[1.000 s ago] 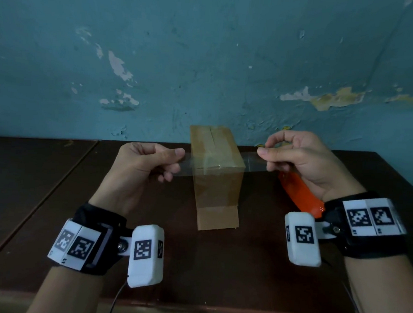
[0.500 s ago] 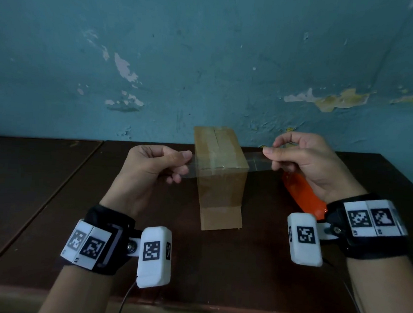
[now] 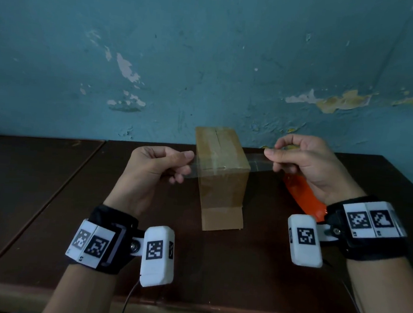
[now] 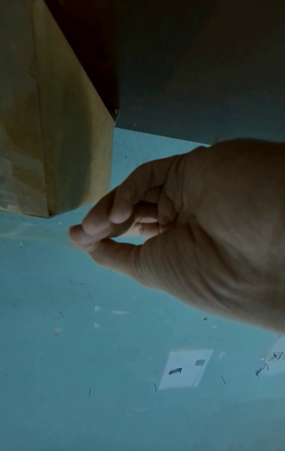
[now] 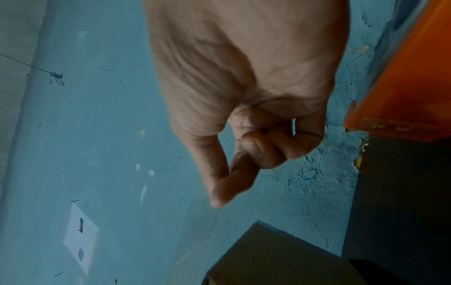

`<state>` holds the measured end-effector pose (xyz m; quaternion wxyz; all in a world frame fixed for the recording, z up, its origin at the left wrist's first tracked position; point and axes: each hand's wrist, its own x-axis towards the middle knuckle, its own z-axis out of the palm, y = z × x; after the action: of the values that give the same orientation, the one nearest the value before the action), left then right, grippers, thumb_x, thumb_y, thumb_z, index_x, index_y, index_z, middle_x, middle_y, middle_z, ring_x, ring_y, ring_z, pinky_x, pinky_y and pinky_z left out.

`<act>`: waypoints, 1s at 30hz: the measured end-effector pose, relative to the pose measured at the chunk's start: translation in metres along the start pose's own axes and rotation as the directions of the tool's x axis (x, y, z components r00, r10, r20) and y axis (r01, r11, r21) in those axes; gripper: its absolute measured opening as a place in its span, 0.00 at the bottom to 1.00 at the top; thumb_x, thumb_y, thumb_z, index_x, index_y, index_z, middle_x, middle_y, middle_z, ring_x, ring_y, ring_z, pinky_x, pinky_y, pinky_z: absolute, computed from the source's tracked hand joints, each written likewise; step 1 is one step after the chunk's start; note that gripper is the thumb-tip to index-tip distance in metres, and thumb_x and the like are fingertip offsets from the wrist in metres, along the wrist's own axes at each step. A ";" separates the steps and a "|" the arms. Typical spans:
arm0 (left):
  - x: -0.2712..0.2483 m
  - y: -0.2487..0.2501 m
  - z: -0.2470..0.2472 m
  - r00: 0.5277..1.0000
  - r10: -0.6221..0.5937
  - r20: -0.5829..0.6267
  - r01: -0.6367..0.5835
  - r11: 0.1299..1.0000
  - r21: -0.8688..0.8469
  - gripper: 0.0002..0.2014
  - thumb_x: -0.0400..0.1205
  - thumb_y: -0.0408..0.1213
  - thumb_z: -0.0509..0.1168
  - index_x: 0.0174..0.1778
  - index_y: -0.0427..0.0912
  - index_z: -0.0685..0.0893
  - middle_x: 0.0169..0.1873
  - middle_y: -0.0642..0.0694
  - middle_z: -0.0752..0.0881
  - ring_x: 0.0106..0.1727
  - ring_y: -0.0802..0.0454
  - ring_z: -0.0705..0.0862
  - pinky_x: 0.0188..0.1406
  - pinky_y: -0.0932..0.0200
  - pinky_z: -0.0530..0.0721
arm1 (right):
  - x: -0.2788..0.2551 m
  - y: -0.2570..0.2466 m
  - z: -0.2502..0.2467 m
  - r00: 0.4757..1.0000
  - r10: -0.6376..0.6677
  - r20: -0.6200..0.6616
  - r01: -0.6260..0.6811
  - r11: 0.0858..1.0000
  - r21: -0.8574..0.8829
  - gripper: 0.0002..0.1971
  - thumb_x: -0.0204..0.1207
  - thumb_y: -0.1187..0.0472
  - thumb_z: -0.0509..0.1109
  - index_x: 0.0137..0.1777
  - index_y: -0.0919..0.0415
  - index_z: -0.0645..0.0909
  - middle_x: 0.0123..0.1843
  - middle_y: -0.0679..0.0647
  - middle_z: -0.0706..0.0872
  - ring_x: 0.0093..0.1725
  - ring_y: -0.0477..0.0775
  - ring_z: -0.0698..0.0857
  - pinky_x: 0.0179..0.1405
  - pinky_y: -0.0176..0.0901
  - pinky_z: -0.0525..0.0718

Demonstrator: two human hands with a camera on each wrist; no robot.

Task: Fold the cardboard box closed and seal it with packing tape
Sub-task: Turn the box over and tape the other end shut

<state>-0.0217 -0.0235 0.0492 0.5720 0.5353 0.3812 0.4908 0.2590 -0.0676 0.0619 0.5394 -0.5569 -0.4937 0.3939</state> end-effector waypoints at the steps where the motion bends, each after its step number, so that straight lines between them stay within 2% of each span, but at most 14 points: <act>1: 0.000 0.000 0.000 1.000 0.000 0.001 0.000 1.000 0.000 0.11 0.69 0.37 0.77 0.31 0.34 0.84 0.24 0.44 0.87 0.21 0.57 0.80 0.22 0.68 0.75 | 0.000 0.000 0.000 1.000 0.000 0.000 0.000 1.000 0.005 0.14 0.69 0.63 0.82 0.51 0.62 0.83 0.29 0.55 0.89 0.30 0.49 0.81 0.24 0.31 0.74; 8: 0.000 0.002 0.000 1.000 0.012 0.005 -0.012 1.000 0.003 0.10 0.70 0.37 0.77 0.30 0.35 0.84 0.24 0.45 0.87 0.21 0.58 0.79 0.22 0.69 0.75 | -0.002 -0.003 -0.001 1.000 -0.029 0.009 0.029 0.999 0.026 0.15 0.69 0.62 0.82 0.52 0.63 0.82 0.29 0.54 0.88 0.30 0.49 0.79 0.25 0.30 0.73; 13: 0.002 0.001 -0.001 1.000 0.009 0.006 -0.009 1.000 -0.001 0.12 0.69 0.38 0.77 0.31 0.34 0.83 0.24 0.44 0.87 0.21 0.57 0.79 0.22 0.69 0.75 | -0.002 -0.005 -0.001 0.999 -0.043 0.014 0.042 0.998 0.039 0.20 0.61 0.56 0.83 0.51 0.62 0.83 0.29 0.56 0.88 0.29 0.48 0.81 0.23 0.29 0.73; 19: 0.003 -0.001 0.001 1.000 0.004 0.014 -0.004 1.000 -0.011 0.12 0.70 0.37 0.77 0.32 0.32 0.83 0.23 0.44 0.87 0.20 0.58 0.79 0.22 0.69 0.75 | 0.000 -0.001 -0.002 1.000 -0.025 -0.001 0.025 0.999 0.033 0.13 0.70 0.65 0.82 0.51 0.63 0.82 0.28 0.56 0.88 0.25 0.43 0.80 0.23 0.29 0.72; 30: 0.004 -0.004 -0.003 1.000 0.000 0.026 0.000 1.000 0.005 0.11 0.70 0.37 0.77 0.32 0.34 0.84 0.24 0.44 0.87 0.21 0.57 0.80 0.23 0.68 0.76 | 0.000 0.002 0.000 1.000 -0.002 -0.007 0.002 1.000 0.001 0.10 0.72 0.66 0.81 0.49 0.63 0.83 0.28 0.55 0.88 0.26 0.43 0.84 0.23 0.29 0.73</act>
<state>-0.0229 -0.0184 0.0451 0.5756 0.5433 0.3748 0.4828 0.2591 -0.0672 0.0594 0.5417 -0.5575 -0.4921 0.3919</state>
